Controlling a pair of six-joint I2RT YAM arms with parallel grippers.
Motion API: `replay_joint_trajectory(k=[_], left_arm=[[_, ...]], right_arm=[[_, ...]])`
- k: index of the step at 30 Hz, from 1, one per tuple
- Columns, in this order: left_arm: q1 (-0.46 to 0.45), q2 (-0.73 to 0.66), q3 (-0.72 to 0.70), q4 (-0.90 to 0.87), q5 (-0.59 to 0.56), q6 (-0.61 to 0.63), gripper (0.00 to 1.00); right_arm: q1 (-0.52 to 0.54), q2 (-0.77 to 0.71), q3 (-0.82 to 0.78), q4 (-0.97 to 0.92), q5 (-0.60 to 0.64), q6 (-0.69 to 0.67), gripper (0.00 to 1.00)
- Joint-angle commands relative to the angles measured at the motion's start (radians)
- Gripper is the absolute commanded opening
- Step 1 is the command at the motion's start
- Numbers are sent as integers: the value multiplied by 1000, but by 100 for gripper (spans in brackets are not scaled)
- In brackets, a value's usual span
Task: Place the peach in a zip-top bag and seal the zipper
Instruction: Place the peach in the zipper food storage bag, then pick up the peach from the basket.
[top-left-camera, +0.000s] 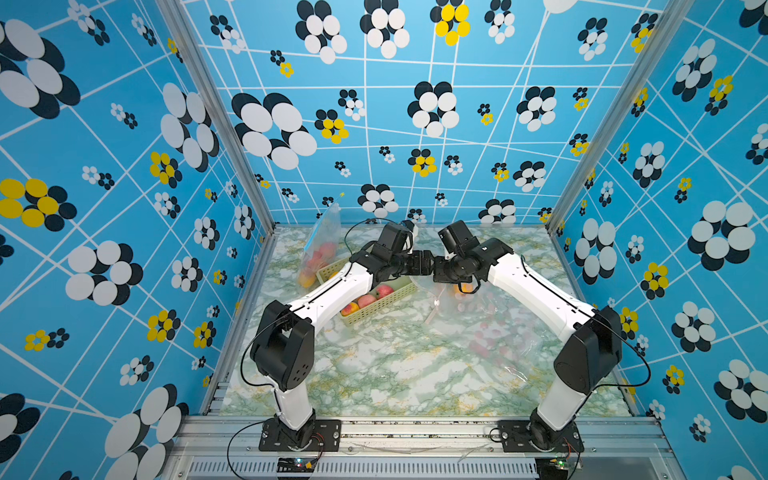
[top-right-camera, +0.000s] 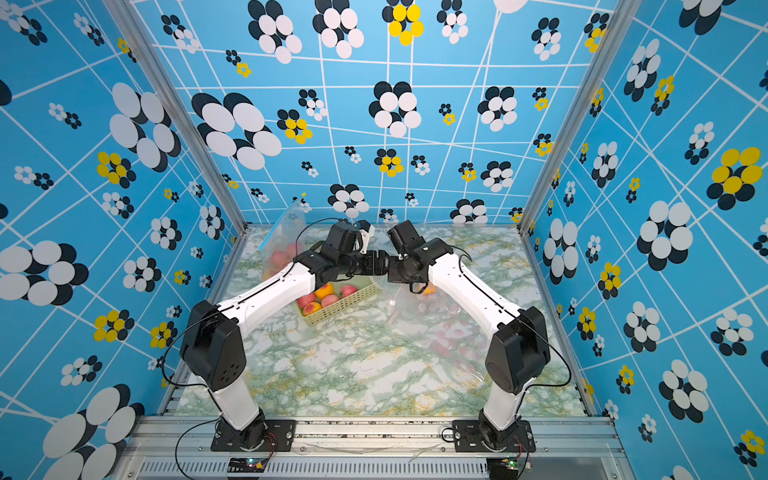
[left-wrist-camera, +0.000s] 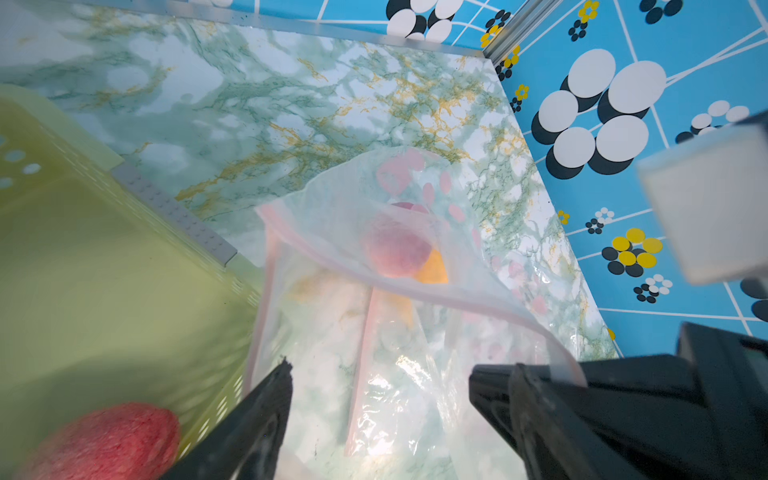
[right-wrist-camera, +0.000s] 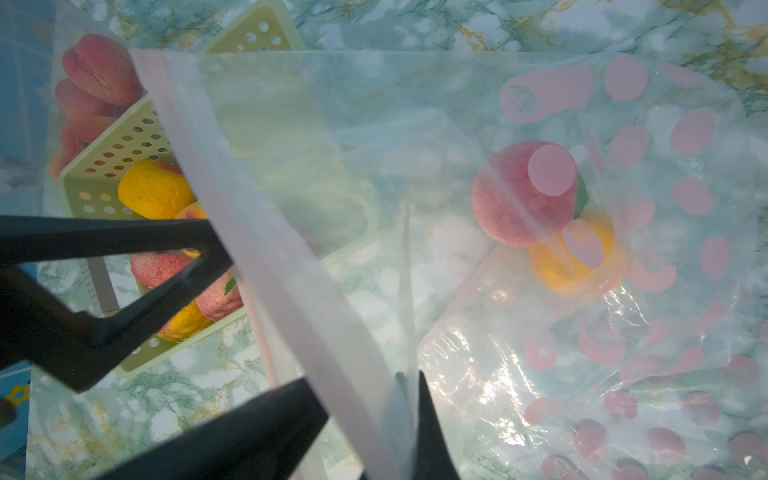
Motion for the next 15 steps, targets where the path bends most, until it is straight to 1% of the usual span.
replay_joint_trajectory(k=[1, 2, 3, 6, 10, 15], left_arm=[[-2, -105, -34, -3, -68, 34, 85], [0, -126, -42, -7, -88, 38, 88], [3, -145, -55, -14, -109, 42, 93], [17, -190, -82, -47, -163, 65, 99], [51, -216, -106, -121, -215, 99, 99], [130, -214, -136, -223, -246, 118, 99]], right_arm=[[3, -35, -15, 4, 23, 6, 0], [3, -35, -15, 6, 23, 6, 0], [3, -34, -17, 6, 24, 6, 0], [3, -28, -15, 5, 20, 4, 0], [3, -24, -17, 8, 19, 4, 0], [3, -25, -21, 4, 20, 3, 0]])
